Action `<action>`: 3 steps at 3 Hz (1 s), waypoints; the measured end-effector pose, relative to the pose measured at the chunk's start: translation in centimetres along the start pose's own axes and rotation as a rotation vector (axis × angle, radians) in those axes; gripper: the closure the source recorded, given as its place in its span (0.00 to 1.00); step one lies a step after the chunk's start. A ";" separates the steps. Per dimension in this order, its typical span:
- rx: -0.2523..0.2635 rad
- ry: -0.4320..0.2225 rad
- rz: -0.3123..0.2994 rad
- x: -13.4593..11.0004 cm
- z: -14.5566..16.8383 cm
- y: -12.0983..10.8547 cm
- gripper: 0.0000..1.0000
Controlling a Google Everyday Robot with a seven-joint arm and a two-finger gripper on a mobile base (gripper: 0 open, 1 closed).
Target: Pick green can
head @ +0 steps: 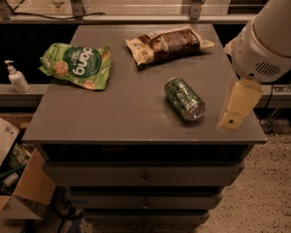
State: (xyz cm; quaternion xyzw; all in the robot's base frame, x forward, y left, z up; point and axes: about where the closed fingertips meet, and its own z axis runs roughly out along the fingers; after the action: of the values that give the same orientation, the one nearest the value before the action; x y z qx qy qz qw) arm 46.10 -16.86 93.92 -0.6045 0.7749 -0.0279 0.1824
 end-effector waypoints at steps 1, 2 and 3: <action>0.016 -0.016 -0.020 -2.3 1.6 0.6 0.00; 0.030 -0.008 -0.015 -4.0 4.1 0.4 0.00; 0.029 0.012 0.014 -4.4 6.4 -0.6 0.00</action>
Offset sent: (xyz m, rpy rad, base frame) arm 0.0404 0.0659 -0.0576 -0.0226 -0.0331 -0.0277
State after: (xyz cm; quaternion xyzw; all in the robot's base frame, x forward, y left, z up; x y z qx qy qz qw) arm 49.54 -11.72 89.19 -0.5961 0.7798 -0.0416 0.1866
